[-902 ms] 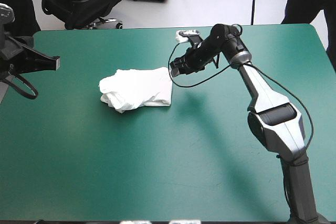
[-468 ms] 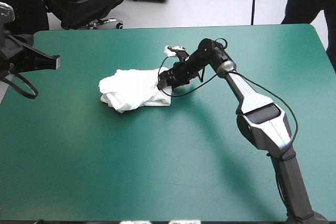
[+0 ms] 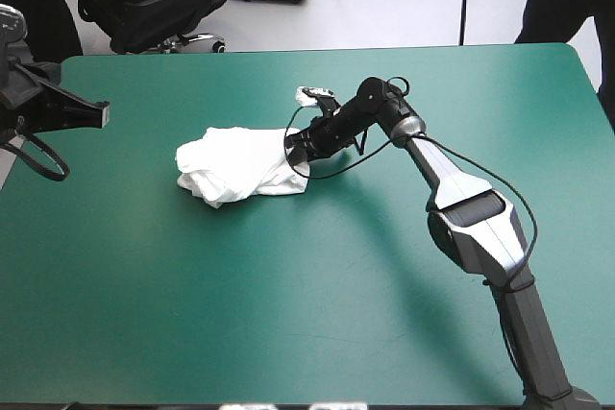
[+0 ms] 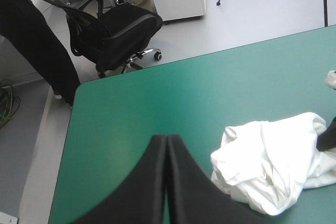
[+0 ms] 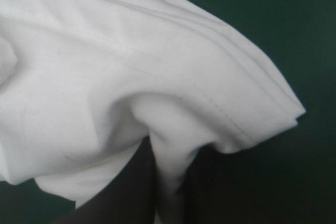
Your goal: Fold the cloth
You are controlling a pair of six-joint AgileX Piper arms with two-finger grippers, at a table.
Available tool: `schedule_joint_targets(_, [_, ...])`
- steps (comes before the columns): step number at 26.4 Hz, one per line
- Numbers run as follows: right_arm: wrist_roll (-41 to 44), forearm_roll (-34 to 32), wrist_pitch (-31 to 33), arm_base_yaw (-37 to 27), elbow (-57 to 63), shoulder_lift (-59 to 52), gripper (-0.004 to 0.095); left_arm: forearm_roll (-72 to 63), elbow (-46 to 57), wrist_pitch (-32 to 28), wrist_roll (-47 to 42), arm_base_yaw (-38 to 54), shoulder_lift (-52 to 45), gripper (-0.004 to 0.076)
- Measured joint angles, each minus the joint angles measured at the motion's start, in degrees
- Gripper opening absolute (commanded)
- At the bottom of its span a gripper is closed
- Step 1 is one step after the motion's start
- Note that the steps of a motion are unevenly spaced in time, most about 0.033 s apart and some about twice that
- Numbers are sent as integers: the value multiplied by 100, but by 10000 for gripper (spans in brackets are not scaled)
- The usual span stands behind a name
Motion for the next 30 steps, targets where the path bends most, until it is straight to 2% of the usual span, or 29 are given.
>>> schedule_joint_targets(4, [24,-300,25,29,-61,-1,-3,0,0,0,14,0,0,-17])
schedule_joint_targets(8, [389,-907,62,83,-121,-107,-3,-6,0,0,19,0,0,-17])
schedule_joint_targets(13, [546,-1613,235,-203,58,-368,-3,-23,0,0,19,0,0,-17])
schedule_joint_targets(17, [602,-2199,268,-741,625,-822,-3,-22,0,20,19,-108,0,-17])
schedule_joint_targets(23, [618,-2975,263,-1646,2091,-1750,-3,-22,0,106,19,-222,0,-17])
schedule_joint_targets(26, [600,-3493,277,-2385,3296,-2679,-3,-22,0,133,-36,-223,0,-17])
schedule_joint_targets(29, [596,-3775,283,-3052,4120,-3365,-3,-60,0,138,-70,-223,0,-17])
schedule_joint_targets(30, [568,-3829,283,-3445,4532,-3721,-3,-95,0,140,-70,-223,0,-17])
